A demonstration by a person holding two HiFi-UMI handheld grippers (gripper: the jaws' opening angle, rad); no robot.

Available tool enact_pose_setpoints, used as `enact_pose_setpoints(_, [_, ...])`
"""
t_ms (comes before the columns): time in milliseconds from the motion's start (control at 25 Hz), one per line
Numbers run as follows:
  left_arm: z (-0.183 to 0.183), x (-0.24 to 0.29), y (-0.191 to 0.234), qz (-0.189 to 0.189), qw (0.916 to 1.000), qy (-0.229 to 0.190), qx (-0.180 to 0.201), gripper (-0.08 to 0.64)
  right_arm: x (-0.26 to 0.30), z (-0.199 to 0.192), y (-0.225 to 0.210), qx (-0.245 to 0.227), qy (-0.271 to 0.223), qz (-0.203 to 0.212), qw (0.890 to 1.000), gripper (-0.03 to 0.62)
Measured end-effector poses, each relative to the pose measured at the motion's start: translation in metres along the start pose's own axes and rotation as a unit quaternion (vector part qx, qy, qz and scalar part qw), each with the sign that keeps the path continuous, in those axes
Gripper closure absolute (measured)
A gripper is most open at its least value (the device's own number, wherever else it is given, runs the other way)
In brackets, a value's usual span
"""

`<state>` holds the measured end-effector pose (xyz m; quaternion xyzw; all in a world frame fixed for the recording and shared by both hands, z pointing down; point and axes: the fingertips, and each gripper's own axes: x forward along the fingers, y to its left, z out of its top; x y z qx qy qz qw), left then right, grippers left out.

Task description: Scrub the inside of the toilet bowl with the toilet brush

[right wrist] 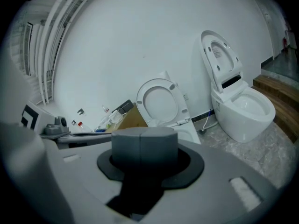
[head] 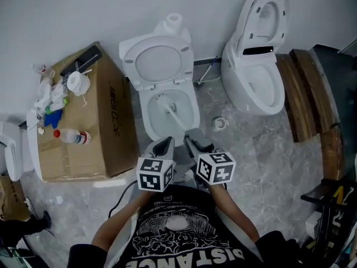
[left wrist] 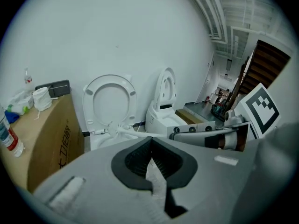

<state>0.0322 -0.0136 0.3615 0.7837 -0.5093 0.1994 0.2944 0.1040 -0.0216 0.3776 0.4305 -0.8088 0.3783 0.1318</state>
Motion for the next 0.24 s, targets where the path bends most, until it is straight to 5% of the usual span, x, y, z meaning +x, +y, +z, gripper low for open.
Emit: enact_pose_setpoints(240, [-0.0050,-0.0008,-0.0109,-0.003,0.9999,0.005,0.011,0.565,-0.0091,-0.0076,-0.0046,0.015,-0.003,0.001,1.000,0.443])
